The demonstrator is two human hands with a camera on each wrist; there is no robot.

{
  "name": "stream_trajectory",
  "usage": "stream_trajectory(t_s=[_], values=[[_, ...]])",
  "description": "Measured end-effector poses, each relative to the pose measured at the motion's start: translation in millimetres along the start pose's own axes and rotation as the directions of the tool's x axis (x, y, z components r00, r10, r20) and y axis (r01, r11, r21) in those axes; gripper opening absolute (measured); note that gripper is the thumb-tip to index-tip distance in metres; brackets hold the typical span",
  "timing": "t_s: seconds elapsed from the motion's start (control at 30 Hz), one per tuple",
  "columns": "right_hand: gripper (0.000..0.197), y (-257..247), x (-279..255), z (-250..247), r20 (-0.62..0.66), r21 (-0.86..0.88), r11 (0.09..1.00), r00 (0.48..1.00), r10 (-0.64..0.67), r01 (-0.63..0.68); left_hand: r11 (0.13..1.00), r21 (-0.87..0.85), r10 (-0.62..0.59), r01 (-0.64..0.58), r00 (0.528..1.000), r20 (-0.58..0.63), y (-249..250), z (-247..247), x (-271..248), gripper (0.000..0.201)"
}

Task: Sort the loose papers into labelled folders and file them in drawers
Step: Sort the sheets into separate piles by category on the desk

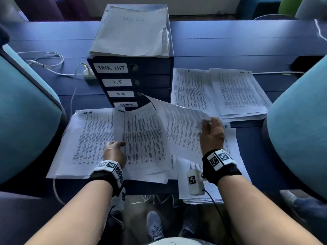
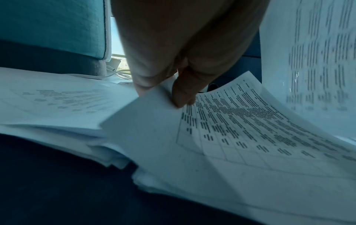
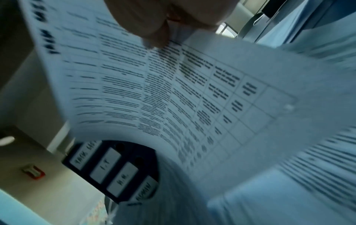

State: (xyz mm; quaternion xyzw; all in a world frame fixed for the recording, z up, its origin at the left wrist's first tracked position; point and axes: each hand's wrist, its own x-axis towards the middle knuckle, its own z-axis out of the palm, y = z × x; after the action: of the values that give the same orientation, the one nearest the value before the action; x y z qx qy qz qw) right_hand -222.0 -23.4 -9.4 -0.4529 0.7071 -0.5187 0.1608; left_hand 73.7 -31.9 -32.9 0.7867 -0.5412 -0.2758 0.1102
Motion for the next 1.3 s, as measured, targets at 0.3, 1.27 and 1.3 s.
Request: stream_trajectory(t_s=[0.3,1.27,1.3], values=[[0.013,-52.7,13.1,-11.6,0.115,0.487,0.864,0.99,0.082,-0.128,0.998,0.056,0.031,-0.032,0.999,0.032,5.9,2.8,-0.6,0.059],[0.059,-23.9,-91.3,99.7,0.845,-0.46,0.734,0.501,0.189,0.499,0.977,0.032,-0.192,0.212,0.932,-0.309,-101.1,-59.2,32.6,0.039],[0.061,-23.6,-92.4,99.2,0.836,-0.475,0.735,0.51,0.204,0.485,0.975,0.045,-0.195,0.22,0.927,-0.319,-103.6,-59.3,33.7,0.039]])
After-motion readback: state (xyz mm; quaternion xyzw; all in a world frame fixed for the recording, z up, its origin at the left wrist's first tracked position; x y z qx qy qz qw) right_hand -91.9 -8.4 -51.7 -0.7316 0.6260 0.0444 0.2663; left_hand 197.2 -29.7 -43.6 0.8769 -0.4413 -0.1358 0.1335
